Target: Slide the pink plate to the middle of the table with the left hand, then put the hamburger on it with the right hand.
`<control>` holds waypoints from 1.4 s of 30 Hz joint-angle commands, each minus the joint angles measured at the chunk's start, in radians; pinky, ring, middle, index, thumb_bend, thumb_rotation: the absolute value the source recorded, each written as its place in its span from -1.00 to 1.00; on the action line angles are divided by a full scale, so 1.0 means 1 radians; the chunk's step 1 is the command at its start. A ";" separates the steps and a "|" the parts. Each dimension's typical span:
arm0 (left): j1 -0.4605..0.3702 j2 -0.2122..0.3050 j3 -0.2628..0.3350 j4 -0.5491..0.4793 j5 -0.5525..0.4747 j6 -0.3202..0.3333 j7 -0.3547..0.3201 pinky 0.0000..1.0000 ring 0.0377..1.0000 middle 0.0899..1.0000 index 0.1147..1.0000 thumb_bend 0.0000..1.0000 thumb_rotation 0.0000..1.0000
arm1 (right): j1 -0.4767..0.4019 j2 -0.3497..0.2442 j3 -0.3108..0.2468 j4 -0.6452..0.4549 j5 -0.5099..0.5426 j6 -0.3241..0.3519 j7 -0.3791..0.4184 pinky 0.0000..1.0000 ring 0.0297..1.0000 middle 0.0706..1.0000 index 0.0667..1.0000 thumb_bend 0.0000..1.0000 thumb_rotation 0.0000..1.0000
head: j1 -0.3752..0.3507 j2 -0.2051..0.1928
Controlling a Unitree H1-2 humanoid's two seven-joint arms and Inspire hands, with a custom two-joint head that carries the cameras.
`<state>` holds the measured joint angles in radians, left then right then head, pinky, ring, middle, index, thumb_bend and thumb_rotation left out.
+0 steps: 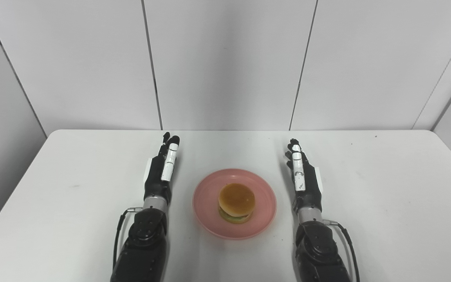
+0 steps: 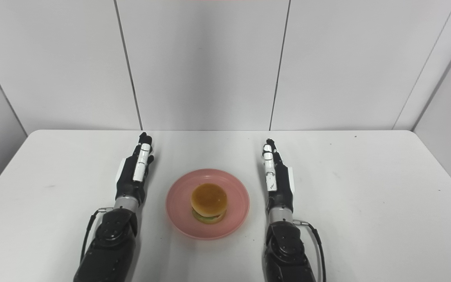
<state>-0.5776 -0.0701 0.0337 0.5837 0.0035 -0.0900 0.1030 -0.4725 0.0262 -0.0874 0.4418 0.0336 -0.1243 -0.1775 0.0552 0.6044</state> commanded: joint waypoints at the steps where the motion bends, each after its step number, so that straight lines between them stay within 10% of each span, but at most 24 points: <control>1: 0.000 -0.019 -0.001 -0.017 -0.003 -0.037 0.011 1.00 1.00 1.00 1.00 0.47 0.80 | -0.024 -0.006 -0.011 -0.006 0.012 0.033 0.007 0.86 0.83 0.85 0.81 0.45 1.00 | 0.001 0.000; 16: 0.091 -0.048 0.008 -0.128 -0.019 -0.060 -0.001 1.00 1.00 1.00 1.00 0.43 0.76 | 0.009 0.009 -0.028 -0.126 0.096 0.117 0.049 0.78 0.82 0.86 0.82 0.45 1.00 | -0.003 0.000; 31: 0.505 0.006 0.009 -0.872 -0.256 0.443 -0.129 1.00 1.00 1.00 1.00 0.40 0.66 | 0.334 0.009 -0.020 -0.633 0.121 0.380 0.068 0.80 0.87 0.88 0.77 0.40 1.00 | -0.032 0.024; 42: 0.711 0.000 -0.014 -0.984 -0.232 0.412 -0.110 1.00 1.00 1.00 1.00 0.27 0.62 | 0.613 -0.030 0.034 -0.744 0.154 0.206 0.183 0.80 0.85 0.84 0.70 0.56 0.98 | -0.043 0.051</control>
<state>0.1099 -0.0621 0.0217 -0.3941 -0.2450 0.3738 -0.0091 0.1152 -0.0169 -0.0519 -0.2732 0.1529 0.1124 -0.0126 0.0169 0.6550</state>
